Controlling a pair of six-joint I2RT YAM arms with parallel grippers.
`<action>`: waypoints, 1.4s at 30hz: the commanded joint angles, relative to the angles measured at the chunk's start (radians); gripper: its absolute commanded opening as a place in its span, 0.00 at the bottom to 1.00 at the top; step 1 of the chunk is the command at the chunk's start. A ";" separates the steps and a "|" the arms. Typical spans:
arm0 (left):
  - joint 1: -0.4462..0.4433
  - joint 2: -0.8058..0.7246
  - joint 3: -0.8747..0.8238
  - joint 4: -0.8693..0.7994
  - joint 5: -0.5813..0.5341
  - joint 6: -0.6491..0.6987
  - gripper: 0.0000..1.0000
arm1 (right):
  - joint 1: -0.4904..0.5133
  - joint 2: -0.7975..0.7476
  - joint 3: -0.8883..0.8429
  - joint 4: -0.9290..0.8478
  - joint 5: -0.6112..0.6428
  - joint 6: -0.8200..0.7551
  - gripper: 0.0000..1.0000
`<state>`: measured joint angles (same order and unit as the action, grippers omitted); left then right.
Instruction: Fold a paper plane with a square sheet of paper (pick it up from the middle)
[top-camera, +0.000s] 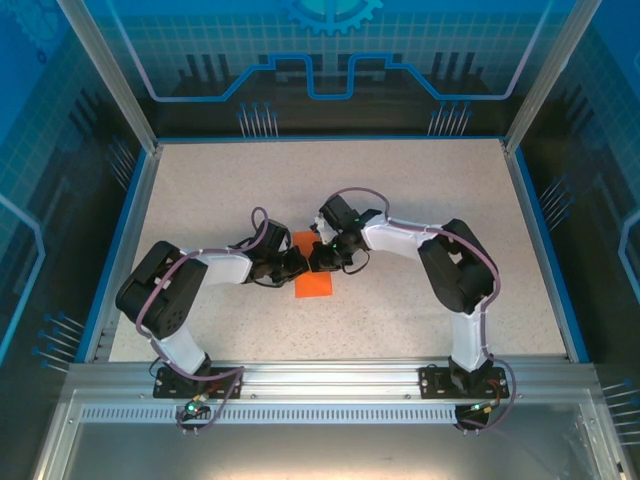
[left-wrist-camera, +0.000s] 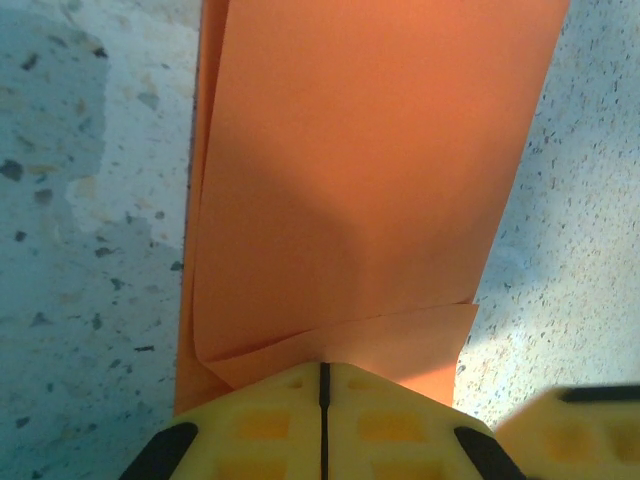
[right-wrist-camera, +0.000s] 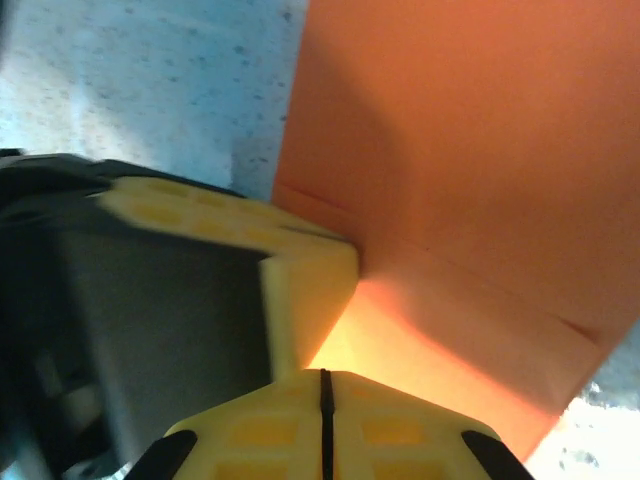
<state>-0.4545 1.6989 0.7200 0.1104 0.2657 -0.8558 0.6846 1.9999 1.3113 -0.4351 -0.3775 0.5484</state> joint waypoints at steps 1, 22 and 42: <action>0.001 0.025 -0.019 -0.029 -0.029 0.006 0.09 | 0.012 0.048 0.008 -0.036 -0.024 -0.010 0.10; 0.002 0.041 0.006 -0.053 -0.044 -0.001 0.09 | -0.002 -0.200 -0.338 -0.057 -0.090 -0.060 0.10; 0.002 -0.170 -0.011 -0.062 -0.010 -0.079 0.39 | -0.065 -0.064 0.002 0.040 0.112 -0.005 0.18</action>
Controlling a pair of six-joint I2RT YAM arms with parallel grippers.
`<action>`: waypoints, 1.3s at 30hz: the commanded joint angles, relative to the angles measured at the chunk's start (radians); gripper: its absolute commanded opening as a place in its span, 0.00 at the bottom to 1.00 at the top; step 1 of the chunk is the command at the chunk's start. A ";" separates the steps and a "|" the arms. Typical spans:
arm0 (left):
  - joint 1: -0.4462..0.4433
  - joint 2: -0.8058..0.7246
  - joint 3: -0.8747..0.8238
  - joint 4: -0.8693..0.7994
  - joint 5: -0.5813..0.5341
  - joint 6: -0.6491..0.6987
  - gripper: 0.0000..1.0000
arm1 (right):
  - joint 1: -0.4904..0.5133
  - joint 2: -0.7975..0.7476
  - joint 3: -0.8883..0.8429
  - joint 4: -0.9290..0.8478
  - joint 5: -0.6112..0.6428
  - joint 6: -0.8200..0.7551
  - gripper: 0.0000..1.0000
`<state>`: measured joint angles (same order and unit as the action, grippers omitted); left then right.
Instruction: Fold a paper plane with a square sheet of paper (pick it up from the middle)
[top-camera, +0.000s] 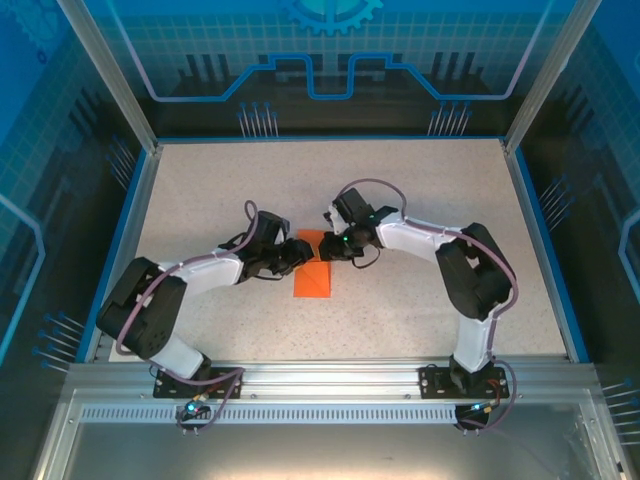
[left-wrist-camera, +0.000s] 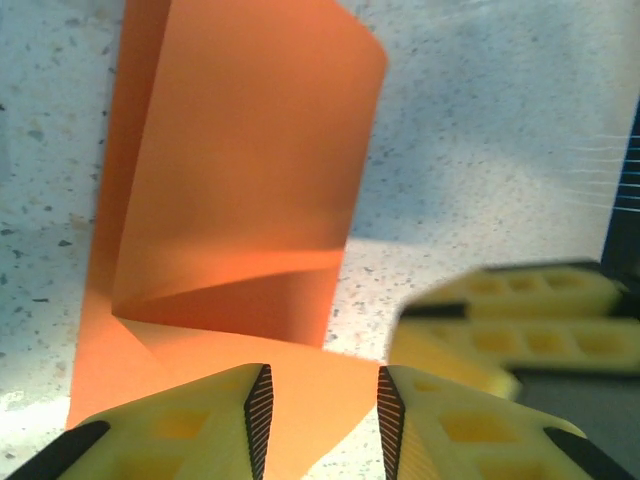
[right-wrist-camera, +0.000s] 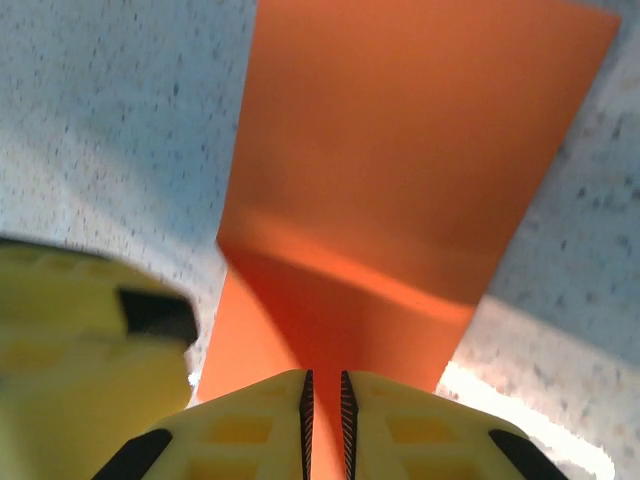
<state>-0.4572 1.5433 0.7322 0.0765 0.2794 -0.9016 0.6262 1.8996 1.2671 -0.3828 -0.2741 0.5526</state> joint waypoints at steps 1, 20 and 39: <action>0.006 -0.012 -0.030 -0.020 -0.023 -0.038 0.39 | -0.009 0.044 0.054 -0.018 0.007 -0.012 0.18; 0.005 0.016 -0.074 0.010 -0.002 -0.063 0.32 | 0.027 -0.141 -0.058 -0.003 -0.020 -0.111 0.22; 0.005 0.062 -0.067 0.071 0.034 -0.079 0.36 | 0.006 0.018 -0.069 0.007 -0.018 -0.062 0.18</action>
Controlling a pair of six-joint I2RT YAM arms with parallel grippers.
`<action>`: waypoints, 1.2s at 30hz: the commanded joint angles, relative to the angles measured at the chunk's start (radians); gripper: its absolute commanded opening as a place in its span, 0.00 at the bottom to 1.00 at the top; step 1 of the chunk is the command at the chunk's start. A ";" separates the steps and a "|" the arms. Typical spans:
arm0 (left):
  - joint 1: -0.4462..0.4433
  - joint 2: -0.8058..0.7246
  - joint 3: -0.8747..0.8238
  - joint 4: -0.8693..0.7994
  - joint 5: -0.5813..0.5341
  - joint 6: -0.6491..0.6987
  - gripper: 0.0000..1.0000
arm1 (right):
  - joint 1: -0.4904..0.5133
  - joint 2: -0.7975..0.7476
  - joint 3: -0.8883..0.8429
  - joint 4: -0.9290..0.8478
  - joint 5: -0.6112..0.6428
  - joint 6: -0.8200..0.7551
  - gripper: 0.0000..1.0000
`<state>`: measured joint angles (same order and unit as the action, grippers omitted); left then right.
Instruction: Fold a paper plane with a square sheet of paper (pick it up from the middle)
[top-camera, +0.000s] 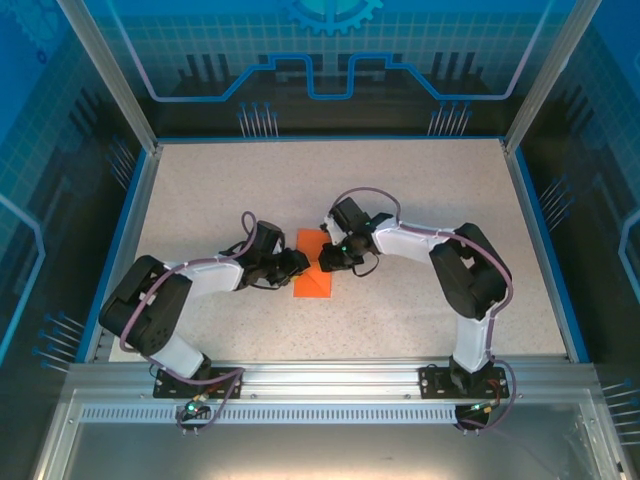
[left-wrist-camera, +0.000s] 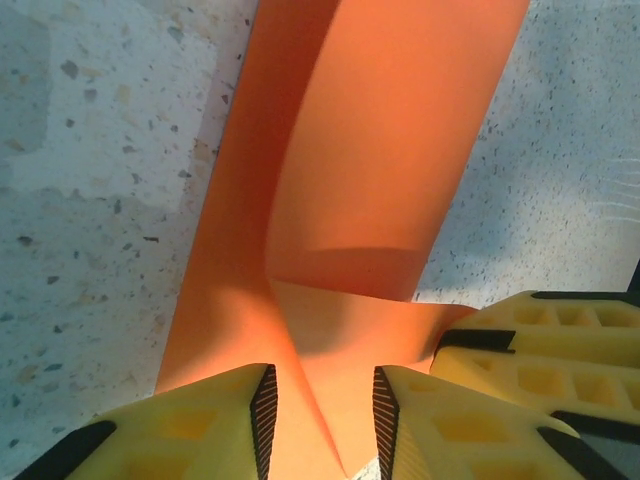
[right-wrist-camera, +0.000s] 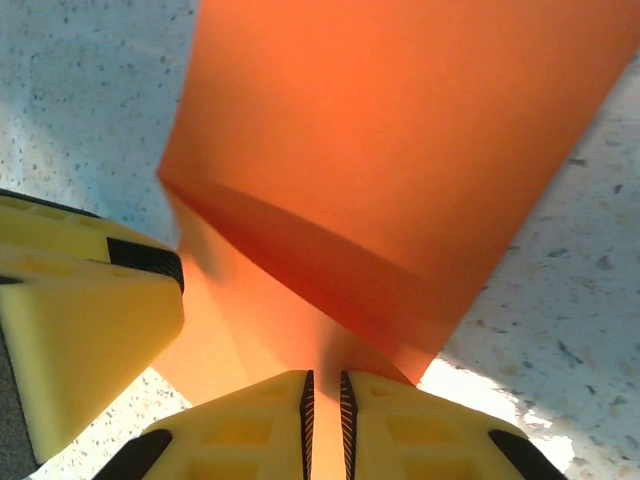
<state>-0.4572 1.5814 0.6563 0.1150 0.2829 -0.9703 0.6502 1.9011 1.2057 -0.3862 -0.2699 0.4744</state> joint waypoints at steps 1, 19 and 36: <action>0.005 0.030 0.011 0.040 0.037 -0.011 0.36 | -0.020 0.022 -0.010 0.014 -0.028 0.021 0.18; 0.005 0.101 0.029 0.164 0.090 0.005 0.28 | -0.040 0.042 -0.044 0.056 -0.071 0.055 0.15; 0.005 -0.182 0.232 -0.479 -0.242 0.336 0.06 | -0.119 -0.270 -0.156 0.063 0.124 0.107 0.25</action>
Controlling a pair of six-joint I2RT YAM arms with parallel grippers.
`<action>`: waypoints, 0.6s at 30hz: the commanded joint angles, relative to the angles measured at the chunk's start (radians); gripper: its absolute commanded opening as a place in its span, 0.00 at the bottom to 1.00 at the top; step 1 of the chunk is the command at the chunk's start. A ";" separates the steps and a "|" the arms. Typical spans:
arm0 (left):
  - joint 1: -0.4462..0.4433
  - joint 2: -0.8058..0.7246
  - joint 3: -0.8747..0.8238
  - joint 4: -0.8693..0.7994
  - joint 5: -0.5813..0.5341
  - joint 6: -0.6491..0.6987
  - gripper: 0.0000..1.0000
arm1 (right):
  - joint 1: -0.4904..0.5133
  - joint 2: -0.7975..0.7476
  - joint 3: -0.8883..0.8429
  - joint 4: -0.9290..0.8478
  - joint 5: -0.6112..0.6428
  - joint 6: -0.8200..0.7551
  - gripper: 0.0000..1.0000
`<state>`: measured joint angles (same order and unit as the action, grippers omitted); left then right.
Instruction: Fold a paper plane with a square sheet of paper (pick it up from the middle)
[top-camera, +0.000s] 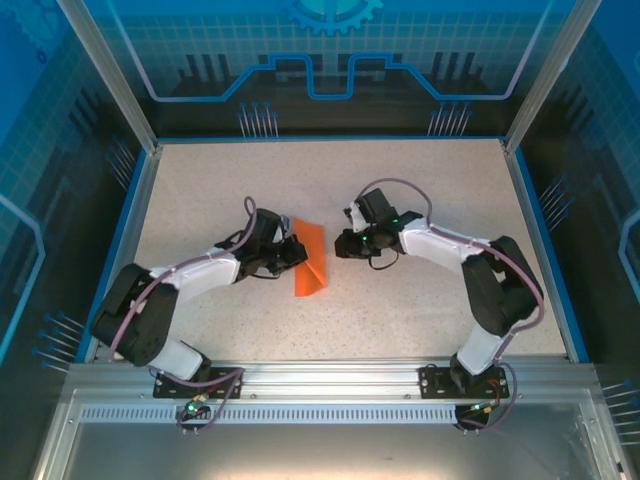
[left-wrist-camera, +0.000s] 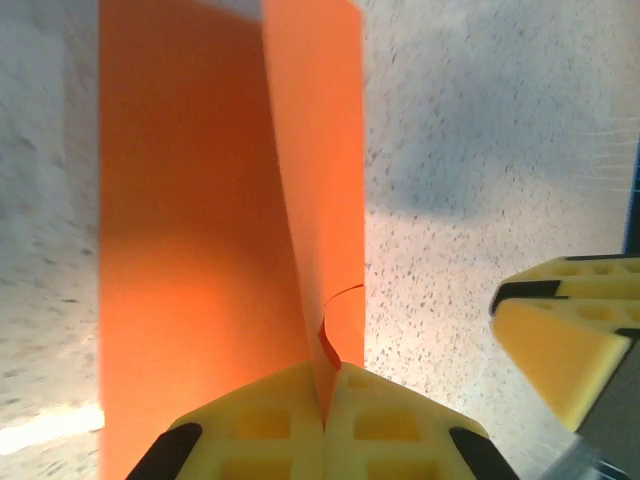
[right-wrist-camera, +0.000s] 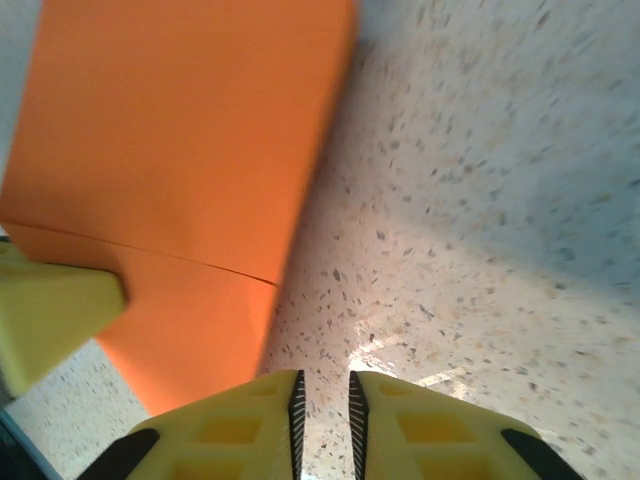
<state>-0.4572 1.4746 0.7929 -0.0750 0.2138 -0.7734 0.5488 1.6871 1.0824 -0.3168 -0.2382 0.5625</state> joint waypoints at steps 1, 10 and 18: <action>0.005 -0.098 0.139 -0.373 -0.236 0.177 0.06 | -0.021 -0.078 -0.044 -0.008 0.122 0.026 0.29; -0.005 -0.116 0.357 -0.705 -0.608 0.323 0.06 | -0.057 -0.257 -0.177 0.032 0.273 0.071 0.76; -0.114 0.171 0.506 -0.801 -0.917 0.297 0.06 | -0.116 -0.423 -0.286 0.036 0.335 0.095 0.99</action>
<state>-0.5323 1.5627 1.2411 -0.7811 -0.5293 -0.4900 0.4572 1.3136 0.8188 -0.2939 0.0460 0.6430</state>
